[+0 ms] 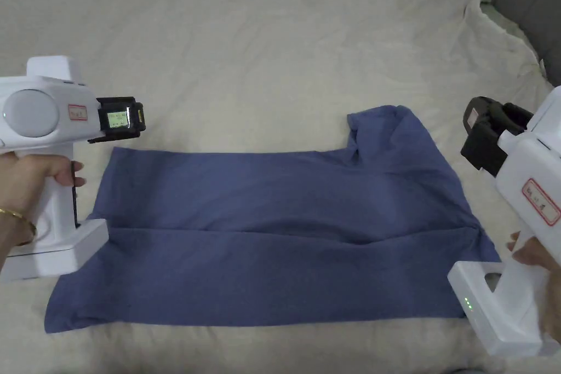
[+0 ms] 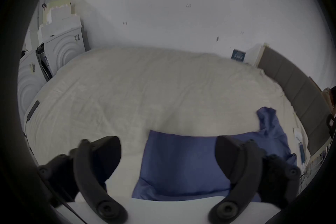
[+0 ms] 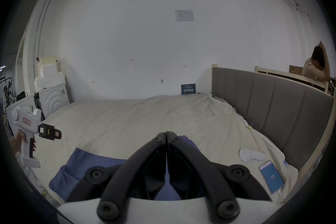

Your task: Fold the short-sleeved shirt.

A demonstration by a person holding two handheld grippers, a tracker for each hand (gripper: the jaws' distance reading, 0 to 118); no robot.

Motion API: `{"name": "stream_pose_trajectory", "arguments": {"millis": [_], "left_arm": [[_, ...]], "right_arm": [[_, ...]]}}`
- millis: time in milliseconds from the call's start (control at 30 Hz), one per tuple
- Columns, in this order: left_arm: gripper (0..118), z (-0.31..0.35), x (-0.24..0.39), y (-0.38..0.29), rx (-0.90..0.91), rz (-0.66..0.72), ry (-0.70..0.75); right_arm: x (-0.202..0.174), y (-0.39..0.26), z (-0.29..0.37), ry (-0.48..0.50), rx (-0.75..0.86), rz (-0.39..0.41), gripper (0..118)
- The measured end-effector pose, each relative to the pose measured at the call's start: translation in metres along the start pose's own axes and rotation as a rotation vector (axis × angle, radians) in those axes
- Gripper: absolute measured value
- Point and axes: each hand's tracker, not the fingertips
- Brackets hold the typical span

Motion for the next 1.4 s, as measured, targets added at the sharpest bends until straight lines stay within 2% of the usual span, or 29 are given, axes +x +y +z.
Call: {"name": "stream_pose_trajectory", "arguments": {"millis": [200,300,367,467,533,633,733,800,833,900,933,1200,1367,1400], "left_arm": [[111,-0.075,-0.017,0.027,-0.227,0.089,0.025],[110,-0.115,-0.023,0.025,-0.344,0.067,0.129],[110,-0.135,-0.026,0.021,-0.394,0.028,0.131],[105,-0.152,-0.027,0.016,-0.428,0.053,0.14],[92,-0.157,-0.026,0.012,-0.416,0.061,0.125],[83,-0.175,-0.024,0.011,-0.449,0.034,0.112],[51,-0.178,-0.015,0.006,-0.442,-0.011,0.112],[47,-0.175,-0.009,0.003,-0.427,-0.005,0.083],[38,-0.178,-0.01,0.005,-0.424,-0.023,0.09],[8,-0.176,-0.008,0.007,-0.426,-0.072,0.075],[0,-0.172,-0.007,0.008,-0.418,-0.071,0.086],[0,-0.104,-0.013,0.011,-0.227,0.005,0.0],[0,-0.074,-0.016,0.006,-0.177,0.075,-0.025],[0,-0.071,-0.016,0.005,-0.175,0.078,-0.026]], "right_arm": [[0.004,-0.006,-0.025,-0.03,-0.057,0.021,0],[0.008,-0.009,-0.036,-0.049,-0.079,0.027,0],[0.011,-0.012,-0.043,-0.063,-0.095,0.026,0],[0.014,-0.017,-0.051,-0.084,-0.116,0.023,0],[0.013,-0.02,-0.055,-0.089,-0.133,0.028,0],[0.013,-0.024,-0.058,-0.097,-0.147,0.03,0],[0.014,-0.027,-0.06,-0.108,-0.161,0.019,0],[0.015,-0.029,-0.06,-0.11,-0.168,0.015,0],[0.016,-0.029,-0.061,-0.112,-0.173,0.015,0],[0.016,-0.029,-0.061,-0.117,-0.176,0.016,0],[0.016,-0.028,-0.06,-0.117,-0.173,0.01,0],[0.027,-0.005,-0.077,-0.083,-0.212,0.029,0],[0.048,0.011,-0.133,-0.051,-0.393,0.033,1],[0.052,0.012,-0.146,-0.05,-0.442,0.025,4]]}}
